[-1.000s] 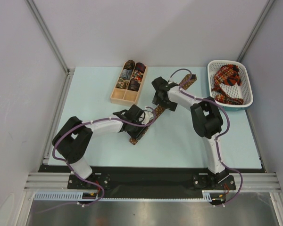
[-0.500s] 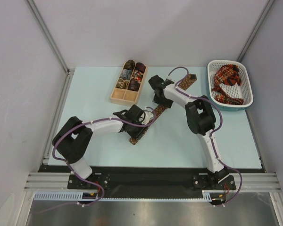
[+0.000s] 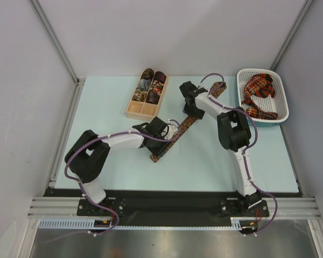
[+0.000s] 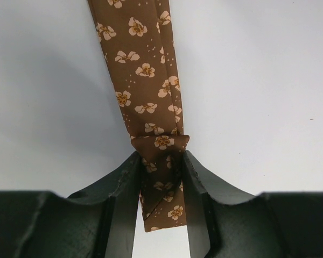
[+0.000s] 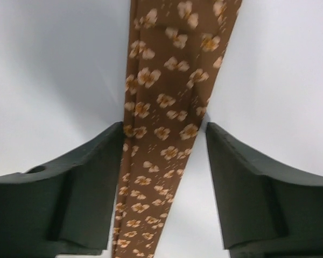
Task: Roll the ties
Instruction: Roll the tie
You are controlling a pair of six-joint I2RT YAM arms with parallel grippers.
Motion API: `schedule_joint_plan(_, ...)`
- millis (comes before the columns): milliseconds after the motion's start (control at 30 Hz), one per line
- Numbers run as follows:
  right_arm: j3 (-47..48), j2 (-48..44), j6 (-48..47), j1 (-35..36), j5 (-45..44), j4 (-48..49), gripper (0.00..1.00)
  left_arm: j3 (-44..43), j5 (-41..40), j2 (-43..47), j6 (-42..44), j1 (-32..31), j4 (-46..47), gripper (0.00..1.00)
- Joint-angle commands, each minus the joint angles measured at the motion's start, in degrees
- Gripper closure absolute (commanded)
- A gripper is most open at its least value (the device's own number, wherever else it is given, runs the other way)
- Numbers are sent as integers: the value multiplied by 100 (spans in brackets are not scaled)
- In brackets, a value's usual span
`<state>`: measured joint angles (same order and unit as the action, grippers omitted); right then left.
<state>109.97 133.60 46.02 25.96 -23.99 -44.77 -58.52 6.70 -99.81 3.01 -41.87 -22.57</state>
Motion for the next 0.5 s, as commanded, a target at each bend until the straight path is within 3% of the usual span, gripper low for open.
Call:
schedule_joint_plan(0, 190, 184, -251, -82, -115, -110, 32, -203, 60, -126, 7, -41, -46, 60)
schedule_joint_plan(300, -133, -676, -945, -609, 711, 460, 27, -151, -2, -241, -28, -67, -2, 60)
schedule_joint_plan(433, -1379, -2098, -1332, -715, 1070, 1487, 20, -212, -55, -302, -37, -76, -116, 59)
schedule_joint_plan(467, -2183, -2397, -1359, -732, 1080, 1707, 20, -212, -55, -311, -37, -76, -116, 59)
